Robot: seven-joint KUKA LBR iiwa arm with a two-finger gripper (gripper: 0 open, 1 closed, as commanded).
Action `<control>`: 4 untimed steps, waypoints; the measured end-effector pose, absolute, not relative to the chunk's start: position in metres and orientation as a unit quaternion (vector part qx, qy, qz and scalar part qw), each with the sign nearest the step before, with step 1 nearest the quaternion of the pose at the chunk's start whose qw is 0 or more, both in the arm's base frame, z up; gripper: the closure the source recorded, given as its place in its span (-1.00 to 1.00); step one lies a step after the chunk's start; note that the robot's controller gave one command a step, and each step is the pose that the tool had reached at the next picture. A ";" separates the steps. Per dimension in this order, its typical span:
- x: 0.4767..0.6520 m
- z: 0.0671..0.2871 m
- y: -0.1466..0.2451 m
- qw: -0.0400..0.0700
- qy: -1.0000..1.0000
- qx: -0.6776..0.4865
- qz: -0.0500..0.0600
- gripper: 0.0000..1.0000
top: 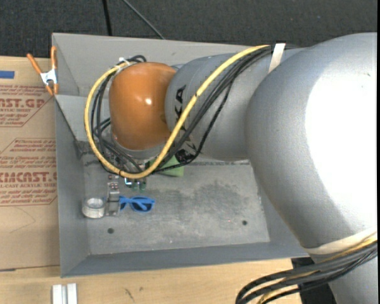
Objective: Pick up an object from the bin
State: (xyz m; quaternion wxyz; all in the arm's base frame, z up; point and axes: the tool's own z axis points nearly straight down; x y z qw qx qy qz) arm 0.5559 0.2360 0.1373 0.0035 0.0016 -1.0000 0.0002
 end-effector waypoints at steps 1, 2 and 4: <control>0.518 0.067 0.162 0.002 -0.994 0.105 0.001 -1.00; 0.495 0.070 0.160 -0.002 -0.975 0.223 -0.001 -1.00; 0.548 0.192 0.174 -0.006 -0.974 0.225 -0.001 1.00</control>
Offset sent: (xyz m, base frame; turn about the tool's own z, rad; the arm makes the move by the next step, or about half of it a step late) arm -0.0365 -0.0715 -0.0673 -0.2098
